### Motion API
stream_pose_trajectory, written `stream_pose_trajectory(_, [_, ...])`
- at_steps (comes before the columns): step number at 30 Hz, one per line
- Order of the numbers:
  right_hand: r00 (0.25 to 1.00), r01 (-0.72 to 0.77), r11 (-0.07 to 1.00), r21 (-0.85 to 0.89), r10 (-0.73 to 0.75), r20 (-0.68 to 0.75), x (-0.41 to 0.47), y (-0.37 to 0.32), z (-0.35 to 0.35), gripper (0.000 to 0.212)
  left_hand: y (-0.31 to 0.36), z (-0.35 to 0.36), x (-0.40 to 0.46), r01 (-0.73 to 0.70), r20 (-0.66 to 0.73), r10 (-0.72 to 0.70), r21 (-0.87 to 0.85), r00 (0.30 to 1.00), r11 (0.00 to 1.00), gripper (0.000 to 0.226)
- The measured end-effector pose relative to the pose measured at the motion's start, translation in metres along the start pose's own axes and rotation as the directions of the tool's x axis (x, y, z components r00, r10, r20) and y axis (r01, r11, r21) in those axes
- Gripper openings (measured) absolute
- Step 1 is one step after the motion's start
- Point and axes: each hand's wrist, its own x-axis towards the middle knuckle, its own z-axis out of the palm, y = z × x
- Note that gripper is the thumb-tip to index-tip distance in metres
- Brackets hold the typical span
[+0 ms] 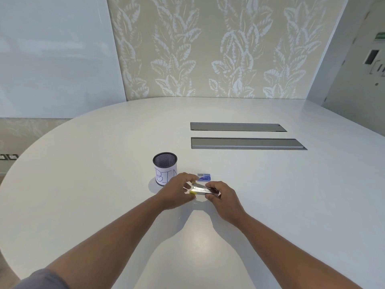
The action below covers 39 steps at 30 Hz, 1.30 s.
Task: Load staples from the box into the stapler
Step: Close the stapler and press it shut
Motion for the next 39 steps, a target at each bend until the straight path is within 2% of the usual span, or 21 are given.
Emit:
stream_pose_trajectory(8, [0.998,0.023,0.996,-0.081,-0.018,0.067,0.008,0.000,-0.008,0.032,-0.006,-0.005,0.002,0.026,0.023,-0.028,0.081,0.999,0.996,0.048])
stream_pose_trajectory(13, [0.996,-0.009,0.999,-0.037,0.012,0.086,0.006,0.005,-0.011,0.035,-0.014,-0.006,-0.003,0.056,0.032,-0.059,0.083,0.998,0.995,0.047])
stream_pose_trajectory(19, [0.995,-0.070,0.997,0.023,0.069,0.073,0.002,0.013,-0.010,0.040,-0.017,0.000,-0.006,0.094,0.044,-0.096,0.035,0.994,0.995,0.062])
stream_pose_trajectory(24, [0.994,-0.097,0.993,0.070,0.092,0.062,-0.002,0.022,-0.010,0.035,-0.021,0.003,-0.007,0.119,0.035,-0.117,-0.056,0.992,0.991,0.070])
stream_pose_trajectory(30, [0.994,-0.092,0.992,0.091,0.086,0.069,-0.001,0.024,-0.008,0.030,-0.028,0.005,-0.008,0.172,0.051,-0.166,-0.151,0.985,0.973,0.071])
stream_pose_trajectory(39, [0.995,-0.077,0.996,0.044,0.074,0.075,-0.001,0.026,-0.008,0.021,-0.031,0.005,-0.008,0.197,0.077,-0.187,-0.162,0.979,0.967,0.070])
